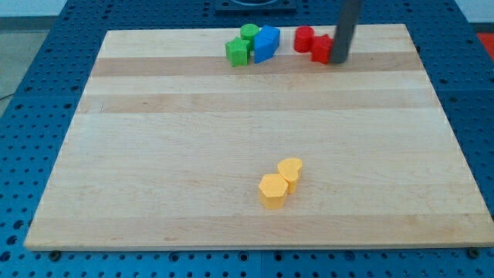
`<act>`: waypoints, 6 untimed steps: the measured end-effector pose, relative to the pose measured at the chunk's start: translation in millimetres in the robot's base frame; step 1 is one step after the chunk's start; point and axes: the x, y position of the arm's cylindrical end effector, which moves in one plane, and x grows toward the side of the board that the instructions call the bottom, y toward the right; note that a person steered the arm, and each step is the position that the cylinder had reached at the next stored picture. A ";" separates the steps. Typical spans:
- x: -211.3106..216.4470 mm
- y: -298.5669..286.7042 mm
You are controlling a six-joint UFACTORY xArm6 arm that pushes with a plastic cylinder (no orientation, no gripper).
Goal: Nudge the red star to the blue triangle
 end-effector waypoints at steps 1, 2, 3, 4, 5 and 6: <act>3.7 -27.4; 16.9 6.3; 4.7 52.2; -25.3 50.6; -43.6 30.4; -43.6 -5.5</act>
